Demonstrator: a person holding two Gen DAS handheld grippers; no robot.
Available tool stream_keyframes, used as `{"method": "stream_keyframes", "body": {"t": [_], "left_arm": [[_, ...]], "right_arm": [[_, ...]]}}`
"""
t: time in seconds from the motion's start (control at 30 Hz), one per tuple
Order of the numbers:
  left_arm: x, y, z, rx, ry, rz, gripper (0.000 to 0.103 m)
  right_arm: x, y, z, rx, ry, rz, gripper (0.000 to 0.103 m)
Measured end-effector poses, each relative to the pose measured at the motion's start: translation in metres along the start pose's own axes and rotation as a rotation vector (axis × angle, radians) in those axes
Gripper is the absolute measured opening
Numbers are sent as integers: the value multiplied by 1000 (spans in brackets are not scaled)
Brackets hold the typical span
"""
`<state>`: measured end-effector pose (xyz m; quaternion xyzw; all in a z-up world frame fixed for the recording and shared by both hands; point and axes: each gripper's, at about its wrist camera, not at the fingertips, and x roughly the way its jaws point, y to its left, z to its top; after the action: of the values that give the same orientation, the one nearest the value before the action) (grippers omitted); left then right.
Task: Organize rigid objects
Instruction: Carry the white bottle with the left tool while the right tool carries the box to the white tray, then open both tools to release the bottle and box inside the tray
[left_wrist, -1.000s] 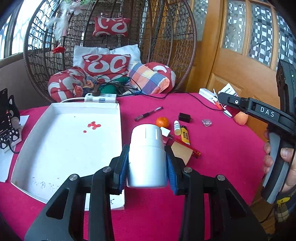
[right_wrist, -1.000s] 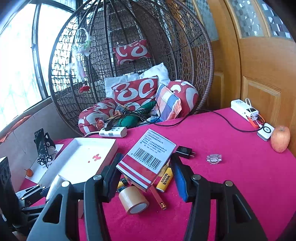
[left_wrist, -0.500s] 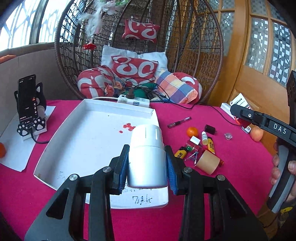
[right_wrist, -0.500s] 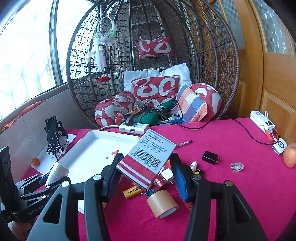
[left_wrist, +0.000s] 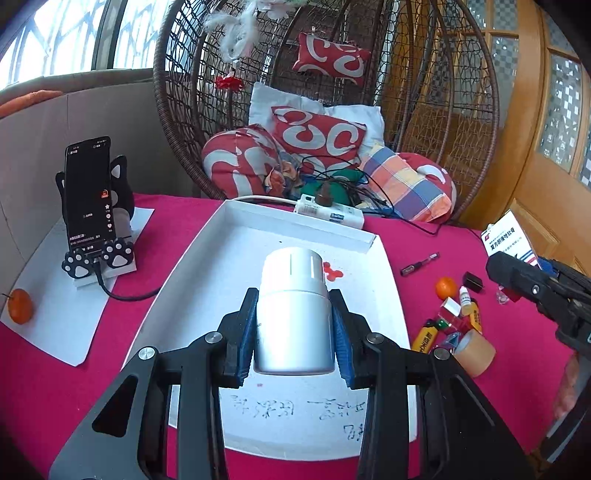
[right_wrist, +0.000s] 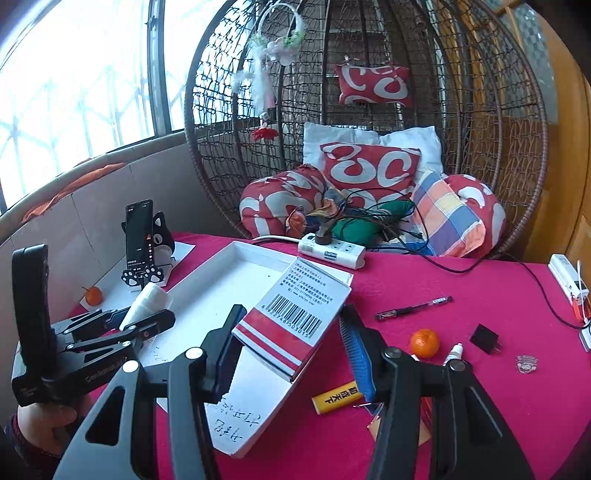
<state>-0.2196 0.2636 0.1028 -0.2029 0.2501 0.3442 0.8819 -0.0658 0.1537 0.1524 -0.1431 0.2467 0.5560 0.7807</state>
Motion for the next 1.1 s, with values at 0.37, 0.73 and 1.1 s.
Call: {"method": "stream_keyframes", "body": {"t": [0.37, 0.73, 1.1], "left_arm": [[38, 27, -3, -20, 61, 111, 36], [65, 41, -3, -66, 115, 134, 36], [34, 53, -6, -179, -16, 180, 103]], "right_arm": [[71, 44, -17, -99, 143, 31, 52], [118, 62, -30, -130, 184, -33, 53], [91, 59, -34, -134, 67, -49, 103]]}}
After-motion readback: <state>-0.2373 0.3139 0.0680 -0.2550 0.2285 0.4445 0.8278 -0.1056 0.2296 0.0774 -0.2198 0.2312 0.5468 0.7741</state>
